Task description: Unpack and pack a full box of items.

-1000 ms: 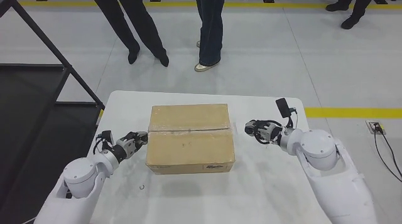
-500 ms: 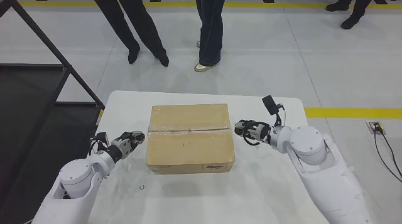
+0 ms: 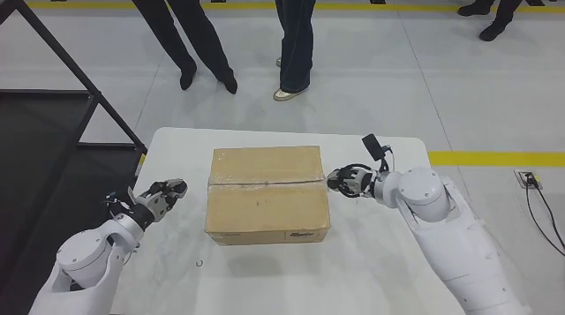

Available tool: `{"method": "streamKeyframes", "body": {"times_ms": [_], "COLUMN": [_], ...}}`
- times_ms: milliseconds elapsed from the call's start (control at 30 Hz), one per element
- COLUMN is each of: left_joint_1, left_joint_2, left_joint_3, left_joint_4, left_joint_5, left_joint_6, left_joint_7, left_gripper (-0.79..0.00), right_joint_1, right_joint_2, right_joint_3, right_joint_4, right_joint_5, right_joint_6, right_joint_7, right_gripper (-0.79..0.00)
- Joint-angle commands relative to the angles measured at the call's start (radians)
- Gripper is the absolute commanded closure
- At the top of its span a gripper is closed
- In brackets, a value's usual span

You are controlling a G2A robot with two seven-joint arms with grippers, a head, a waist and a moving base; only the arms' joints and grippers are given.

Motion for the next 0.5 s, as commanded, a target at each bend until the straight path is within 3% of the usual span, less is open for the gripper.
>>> {"method": "streamKeyframes", "body": {"times_ms": [0, 467], "left_joint_1": [0.001, 0.002], "left_joint_2": [0.000, -0.001], "left_joint_3": [-0.003, -0.006], "left_joint_4": [-0.002, -0.009], "left_joint_5": [-0.002, -0.007], "left_joint_6": [0.002, 0.010], "left_joint_7": [0.001, 0.005], "left_gripper": [-0.785, -0.785], "right_joint_1": [0.009, 0.043], "right_joint_2": [-0.003, -0.015], "right_joint_3": [-0.010, -0.040], "right_joint_4": [0.020, 0.114], "right_joint_5": [0.007, 0.046], "right_joint_6": [-0.007, -0.049], "right_joint_7": [0.000, 0.003], "right_gripper": [0.000, 0.000]}}
